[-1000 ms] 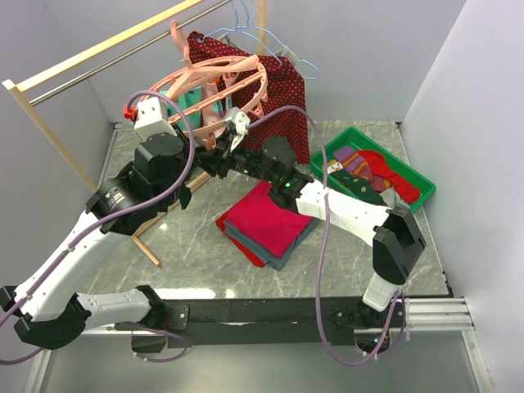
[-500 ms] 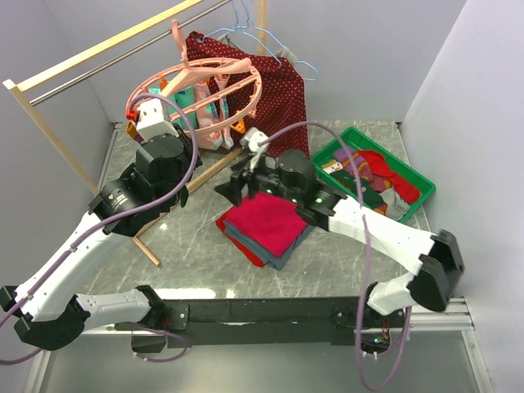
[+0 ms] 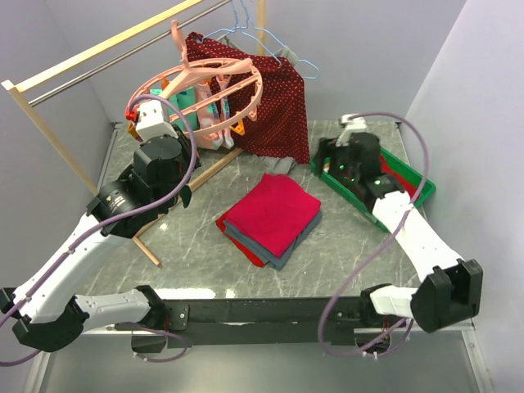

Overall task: Clip the socks to the hanger
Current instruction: Pick up the sock from the bin.

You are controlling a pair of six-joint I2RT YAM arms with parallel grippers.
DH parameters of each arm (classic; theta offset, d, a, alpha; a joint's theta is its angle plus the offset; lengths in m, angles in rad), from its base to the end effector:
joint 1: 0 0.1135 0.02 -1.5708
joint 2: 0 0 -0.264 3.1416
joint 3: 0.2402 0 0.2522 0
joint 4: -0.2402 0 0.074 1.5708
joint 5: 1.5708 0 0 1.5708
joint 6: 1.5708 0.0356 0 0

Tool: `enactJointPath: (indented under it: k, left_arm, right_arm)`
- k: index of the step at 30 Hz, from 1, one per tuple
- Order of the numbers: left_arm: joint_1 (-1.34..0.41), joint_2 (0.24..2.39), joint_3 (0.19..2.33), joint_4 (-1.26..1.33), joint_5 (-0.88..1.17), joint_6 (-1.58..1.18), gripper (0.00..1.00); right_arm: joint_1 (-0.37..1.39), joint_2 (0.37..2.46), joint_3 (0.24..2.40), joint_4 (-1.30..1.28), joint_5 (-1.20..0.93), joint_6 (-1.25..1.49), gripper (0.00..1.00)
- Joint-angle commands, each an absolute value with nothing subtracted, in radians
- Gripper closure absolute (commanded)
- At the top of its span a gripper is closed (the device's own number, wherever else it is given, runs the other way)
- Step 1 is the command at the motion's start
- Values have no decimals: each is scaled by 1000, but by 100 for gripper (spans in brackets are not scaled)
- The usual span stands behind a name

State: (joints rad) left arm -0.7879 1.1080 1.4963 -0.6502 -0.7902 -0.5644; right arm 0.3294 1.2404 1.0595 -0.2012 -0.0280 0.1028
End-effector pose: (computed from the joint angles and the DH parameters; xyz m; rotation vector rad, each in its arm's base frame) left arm 0.1603 -0.1252 0.4724 -0.3463 1.7268 -0.2598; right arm 0.2720 0.0940 0.3373 -0.2407 1.9509 0.3117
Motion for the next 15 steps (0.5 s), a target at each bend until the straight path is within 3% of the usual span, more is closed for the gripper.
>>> enactJointPath:
  k: [1, 8, 15]
  left_arm:
    - [-785, 1080, 1486, -635, -776, -555, 99]
    - [-785, 1074, 1477, -641, -765, -555, 99]
    - [-785, 1069, 1489, -653, -755, -560, 99]
  right_arm:
    - [192, 1317, 1132, -245, 32, 141, 18]
    - [48, 1619, 1290, -288, -52, 166, 26]
    - [40, 1885, 1485, -385, -77, 121, 35]
